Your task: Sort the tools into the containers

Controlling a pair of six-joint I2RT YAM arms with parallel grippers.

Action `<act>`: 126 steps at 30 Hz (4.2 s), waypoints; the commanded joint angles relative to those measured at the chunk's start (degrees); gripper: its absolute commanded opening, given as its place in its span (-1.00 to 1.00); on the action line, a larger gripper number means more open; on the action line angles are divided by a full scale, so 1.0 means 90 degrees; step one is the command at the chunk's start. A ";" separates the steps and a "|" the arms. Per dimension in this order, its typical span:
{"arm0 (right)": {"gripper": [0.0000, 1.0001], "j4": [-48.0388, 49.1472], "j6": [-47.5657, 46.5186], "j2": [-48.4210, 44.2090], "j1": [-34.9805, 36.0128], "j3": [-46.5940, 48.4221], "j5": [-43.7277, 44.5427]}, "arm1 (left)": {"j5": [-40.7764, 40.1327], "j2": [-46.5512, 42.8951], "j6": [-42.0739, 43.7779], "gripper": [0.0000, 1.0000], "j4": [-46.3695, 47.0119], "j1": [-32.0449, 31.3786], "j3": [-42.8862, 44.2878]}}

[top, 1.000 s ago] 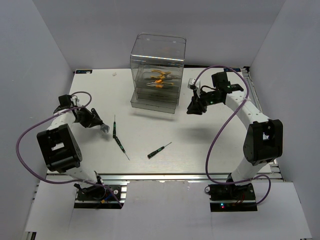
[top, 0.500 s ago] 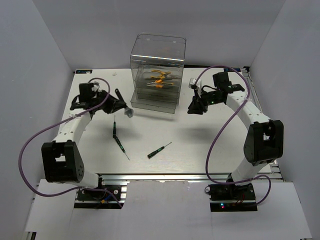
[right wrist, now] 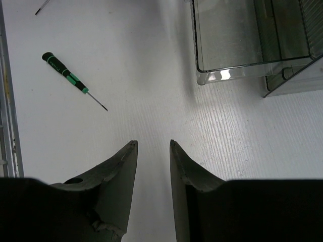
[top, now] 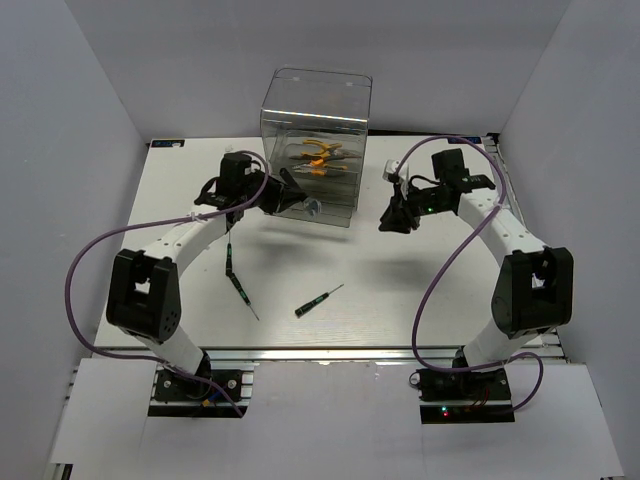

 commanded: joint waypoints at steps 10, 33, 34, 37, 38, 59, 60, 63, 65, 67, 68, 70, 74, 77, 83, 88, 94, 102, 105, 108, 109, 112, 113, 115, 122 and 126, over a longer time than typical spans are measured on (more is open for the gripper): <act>-0.23 0.0260 0.0020 -0.0374 -0.0146 -0.0160 -0.0241 | -0.0928 0.1007 -0.1872 -0.88 0.1077 -0.0353 0.0941; -0.25 -0.1799 -0.3982 -0.0218 0.0624 0.0611 -0.0418 | 0.0057 0.0403 0.0107 -0.27 0.2144 -0.0158 0.0717; -0.32 -0.1810 -0.4206 -0.0169 0.0819 0.0650 -0.0079 | 0.0068 0.0112 0.0632 -0.59 0.1967 -0.0110 0.0640; -0.62 -0.1888 -0.4394 0.0074 0.1639 0.0943 0.0518 | -0.0331 -0.0765 0.1827 -1.00 0.0885 0.0037 0.0348; -0.75 -0.1811 -0.4288 0.0153 0.2047 0.1021 0.0656 | -0.0710 -0.1040 0.2061 -1.00 0.0678 0.0124 0.0240; -0.50 0.2564 0.0489 0.2731 0.3741 0.2164 0.5519 | -0.2638 -0.5653 0.2806 -0.68 -0.1462 0.0828 -0.2760; -0.30 0.2691 0.0508 0.2790 0.3722 0.2174 0.5685 | -0.2608 -0.5614 0.2806 -0.64 -0.1462 0.0838 -0.2740; 0.31 0.2936 0.0537 0.2937 0.3624 0.2339 0.5969 | -0.2501 -0.5516 0.2747 -0.59 -0.1462 0.0838 -0.2740; 0.59 0.3043 0.0528 0.2976 0.3526 0.2379 0.5980 | -0.2462 -0.5516 0.2728 -0.57 -0.1443 0.0819 -0.2759; 0.72 0.3082 0.0479 0.2995 0.3429 0.2418 0.5911 | -0.2423 -0.5516 0.2660 -0.52 -0.1433 0.0838 -0.2818; 0.76 0.3189 0.0450 0.2986 0.3380 0.2418 0.5892 | -0.2423 -0.5525 0.2630 -0.51 -0.1423 0.0838 -0.2847; 0.79 0.3239 0.0411 0.3005 0.3263 0.2486 0.5853 | -0.2413 -0.5525 0.2582 -0.46 -0.1375 0.0828 -0.2915; 0.79 0.3200 0.0362 0.3190 0.3067 0.2779 0.5716 | -0.1751 -0.5389 0.2493 -0.21 -0.0966 0.0838 -0.3140; 0.79 0.3258 0.0284 0.3249 0.2960 0.2867 0.5716 | -0.1195 -0.5127 0.2347 0.04 -0.0419 0.0828 -0.3403; 0.79 0.2928 0.0390 0.2987 0.2833 0.2838 0.4803 | -0.0373 -0.4530 0.1928 0.17 0.0918 0.0828 -0.3881; 0.72 0.1026 -0.0768 0.1613 0.2511 0.2273 0.1824 | 0.0330 -0.3430 0.1323 0.18 0.2596 0.0828 -0.4097; 0.44 0.0738 -0.0821 0.0361 0.1760 0.1043 0.0063 | 0.0341 -0.1341 0.1284 0.08 0.3076 0.0477 -0.3094; 0.34 0.1158 -0.0225 -0.0715 0.0491 -0.0188 -0.0494 | 0.0224 0.1094 0.0599 0.03 0.4814 0.0194 -0.2009; 0.32 0.1324 0.0009 -0.0998 0.0149 -0.0462 -0.0661 | 0.0195 0.1807 0.0423 0.02 0.5177 0.0174 -0.1472; 0.31 0.1451 0.0156 -0.1096 -0.0038 -0.0667 -0.0710 | 0.0146 0.2343 0.0433 -0.03 0.5256 0.0164 -0.0905; 0.31 0.1471 0.0186 -0.1125 -0.0067 -0.0707 -0.0710 | 0.0126 0.2462 0.0413 -0.04 0.5295 0.0155 -0.0788; 0.30 0.1608 0.0351 -0.1165 -0.0155 -0.0804 -0.0729 | 0.0019 0.2853 0.0257 -0.09 0.5364 0.0154 -0.0416; 0.29 0.1618 0.0381 -0.1165 -0.0194 -0.0814 -0.0749 | -0.0039 0.2931 0.0218 -0.09 0.5383 0.0154 -0.0358; 0.29 0.1637 0.0410 -0.1165 -0.0214 -0.0805 -0.0768 | -0.0157 0.3155 0.0023 -0.13 0.5539 0.0154 -0.0240; 0.28 0.1637 0.0498 -0.1126 -0.0273 -0.0726 -0.0817 | -0.0440 0.3605 -0.0368 -0.24 0.5774 0.0125 0.0053; 0.28 0.1618 0.0518 -0.1126 -0.0283 -0.0707 -0.0817 | -0.0508 0.3761 -0.0446 -0.28 0.5862 0.0125 0.0199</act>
